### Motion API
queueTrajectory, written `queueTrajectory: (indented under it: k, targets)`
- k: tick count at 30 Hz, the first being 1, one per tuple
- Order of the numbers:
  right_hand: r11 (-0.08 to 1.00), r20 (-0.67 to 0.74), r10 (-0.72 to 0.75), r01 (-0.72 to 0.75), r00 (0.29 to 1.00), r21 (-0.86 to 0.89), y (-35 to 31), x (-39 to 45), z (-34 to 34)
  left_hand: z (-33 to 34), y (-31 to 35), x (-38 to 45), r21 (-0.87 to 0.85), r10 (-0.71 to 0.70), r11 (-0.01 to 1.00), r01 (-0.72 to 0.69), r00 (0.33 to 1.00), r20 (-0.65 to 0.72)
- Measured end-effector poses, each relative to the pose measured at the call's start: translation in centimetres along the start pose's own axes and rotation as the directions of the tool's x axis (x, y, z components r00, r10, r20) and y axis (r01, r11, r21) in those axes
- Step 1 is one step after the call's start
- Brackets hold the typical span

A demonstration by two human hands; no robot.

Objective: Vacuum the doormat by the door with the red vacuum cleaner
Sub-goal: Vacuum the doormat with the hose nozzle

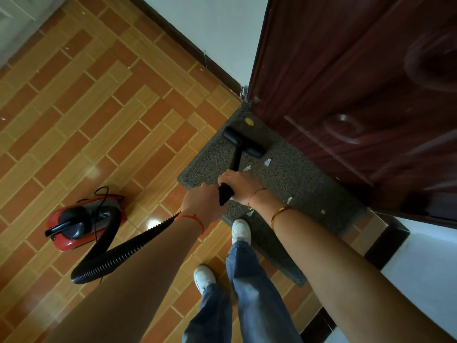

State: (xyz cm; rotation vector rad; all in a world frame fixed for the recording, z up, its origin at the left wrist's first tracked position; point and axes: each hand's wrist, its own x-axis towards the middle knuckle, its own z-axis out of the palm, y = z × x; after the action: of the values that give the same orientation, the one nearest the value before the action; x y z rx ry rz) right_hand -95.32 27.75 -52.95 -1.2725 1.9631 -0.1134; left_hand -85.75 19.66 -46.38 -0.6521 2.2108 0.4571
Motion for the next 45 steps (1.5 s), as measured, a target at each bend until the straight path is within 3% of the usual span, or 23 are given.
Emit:
queueTrajectory:
  k: [17,25,30,34,45]
  targets:
    - [0.992,0.025,0.036,-0.038,0.999,0.121,-13.8,-7.5,13.2,10.8,-8.7,-13.6,0.135,0.007,0.991,-0.008,1.000,0.006]
    - [0.987,-0.004,0.049,-0.048,0.999,0.156,-16.9,-9.0,16.3,13.4,-10.8,-16.4,0.167,0.017,0.986,-0.017,1.000,0.002]
    - [0.991,-0.032,0.052,-0.048,0.998,0.128,-15.0,-9.2,15.9,13.5,-9.2,-15.4,0.188,0.010,0.982,-0.005,1.000,-0.026]
    - [0.996,-0.030,0.053,-0.050,0.998,0.071,-11.8,-8.9,14.5,13.0,-6.7,-13.4,0.109,0.003,0.994,0.001,0.999,-0.041]
    - [0.998,-0.043,0.053,-0.052,0.998,0.039,-0.8,-6.4,7.1,7.0,1.6,-5.4,0.064,0.027,0.998,-0.024,0.999,-0.042]
